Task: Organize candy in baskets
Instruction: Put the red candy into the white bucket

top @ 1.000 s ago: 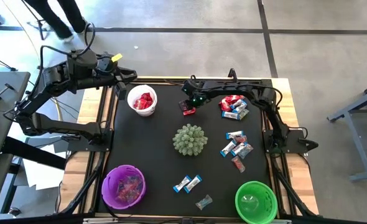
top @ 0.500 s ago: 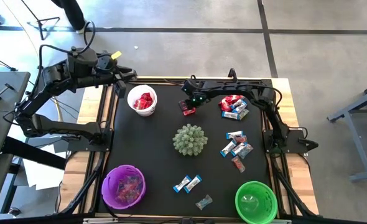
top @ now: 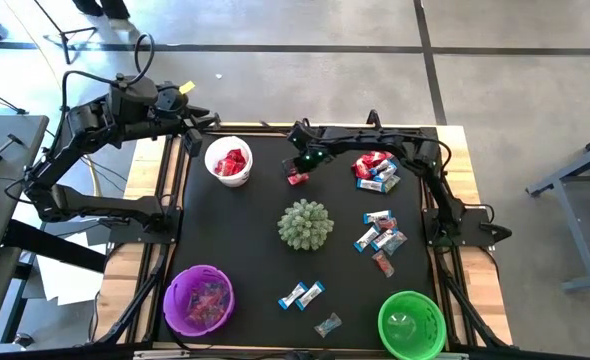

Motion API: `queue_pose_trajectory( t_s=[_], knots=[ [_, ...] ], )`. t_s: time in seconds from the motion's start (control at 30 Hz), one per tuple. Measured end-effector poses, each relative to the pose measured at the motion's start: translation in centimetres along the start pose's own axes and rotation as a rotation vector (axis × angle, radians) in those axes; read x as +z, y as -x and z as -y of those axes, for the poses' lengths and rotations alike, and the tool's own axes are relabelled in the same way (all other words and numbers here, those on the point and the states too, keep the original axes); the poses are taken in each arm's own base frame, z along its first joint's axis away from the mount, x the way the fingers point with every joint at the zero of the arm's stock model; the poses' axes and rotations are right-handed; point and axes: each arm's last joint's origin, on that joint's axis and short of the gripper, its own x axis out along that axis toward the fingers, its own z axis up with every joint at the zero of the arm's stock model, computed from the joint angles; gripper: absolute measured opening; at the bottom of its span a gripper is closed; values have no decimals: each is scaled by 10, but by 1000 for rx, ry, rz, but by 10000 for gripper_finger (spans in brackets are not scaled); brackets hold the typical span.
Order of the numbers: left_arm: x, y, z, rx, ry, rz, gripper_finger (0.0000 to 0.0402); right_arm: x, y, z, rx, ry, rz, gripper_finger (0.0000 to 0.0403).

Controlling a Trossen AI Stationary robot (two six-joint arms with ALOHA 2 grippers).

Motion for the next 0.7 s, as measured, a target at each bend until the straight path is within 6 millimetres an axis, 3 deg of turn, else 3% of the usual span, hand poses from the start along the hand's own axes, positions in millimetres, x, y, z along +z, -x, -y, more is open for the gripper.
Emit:
queue_pose_trajectory(
  t_s=[0.57,0.7],
  knots=[
    [-2,11,-2,7,4,31,104,58,92,-66,199,257,298,0],
    [-2,11,-2,22,5,32,104,64,100,-74,290,292,352,0]
  ],
)
